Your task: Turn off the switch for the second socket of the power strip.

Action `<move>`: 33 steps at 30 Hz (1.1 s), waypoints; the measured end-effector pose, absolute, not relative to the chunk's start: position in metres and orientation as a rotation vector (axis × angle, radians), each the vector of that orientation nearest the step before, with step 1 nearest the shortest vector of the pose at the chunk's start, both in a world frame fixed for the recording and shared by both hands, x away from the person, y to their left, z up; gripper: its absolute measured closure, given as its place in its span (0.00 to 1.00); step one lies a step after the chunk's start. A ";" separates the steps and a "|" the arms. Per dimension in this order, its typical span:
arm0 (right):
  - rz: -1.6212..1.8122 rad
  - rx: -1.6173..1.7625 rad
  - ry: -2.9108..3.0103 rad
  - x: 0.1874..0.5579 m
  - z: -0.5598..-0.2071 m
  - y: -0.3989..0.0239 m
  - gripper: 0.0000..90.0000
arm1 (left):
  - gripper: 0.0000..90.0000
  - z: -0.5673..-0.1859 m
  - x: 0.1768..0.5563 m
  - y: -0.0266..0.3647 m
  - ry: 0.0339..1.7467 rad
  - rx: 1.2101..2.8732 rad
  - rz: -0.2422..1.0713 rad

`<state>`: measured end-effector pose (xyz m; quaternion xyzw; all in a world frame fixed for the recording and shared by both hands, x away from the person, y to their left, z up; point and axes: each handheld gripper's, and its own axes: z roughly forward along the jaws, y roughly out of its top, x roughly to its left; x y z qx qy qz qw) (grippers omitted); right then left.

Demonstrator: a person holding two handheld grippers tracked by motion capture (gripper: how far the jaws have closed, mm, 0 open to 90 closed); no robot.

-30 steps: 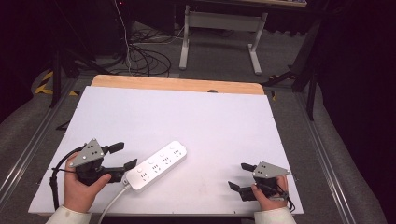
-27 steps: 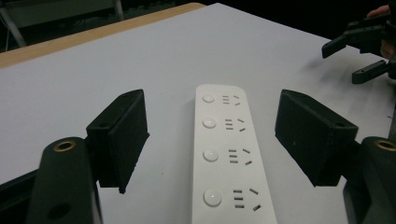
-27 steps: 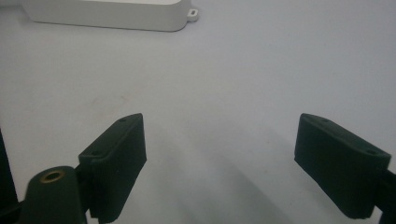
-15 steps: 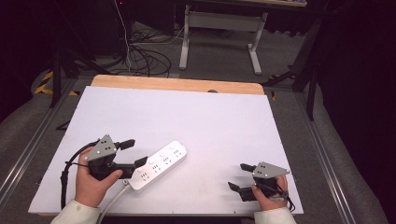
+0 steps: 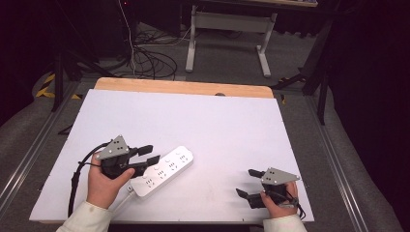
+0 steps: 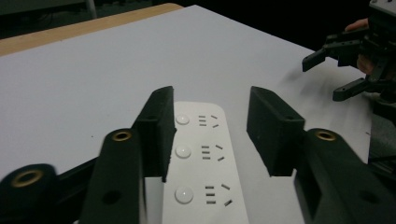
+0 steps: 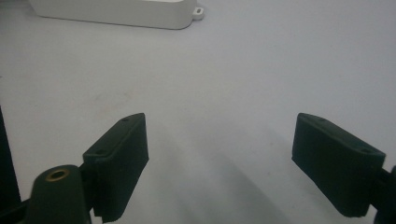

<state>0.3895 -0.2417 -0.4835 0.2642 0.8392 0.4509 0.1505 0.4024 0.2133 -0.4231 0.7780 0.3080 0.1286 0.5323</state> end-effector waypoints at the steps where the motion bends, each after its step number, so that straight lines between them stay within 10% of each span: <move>1: 1.295 0.758 2.411 0.389 -0.483 -0.242 0.21 | 0.71 -0.424 0.404 0.213 0.731 1.862 0.288; 6: 1.296 0.756 2.411 0.390 -0.484 -0.242 0.21 | 1.00 -0.428 0.407 0.212 0.727 1.909 0.280; 33: 1.290 0.752 2.415 0.390 -0.484 -0.241 0.22 | 1.00 -0.441 0.421 0.200 0.893 2.059 0.216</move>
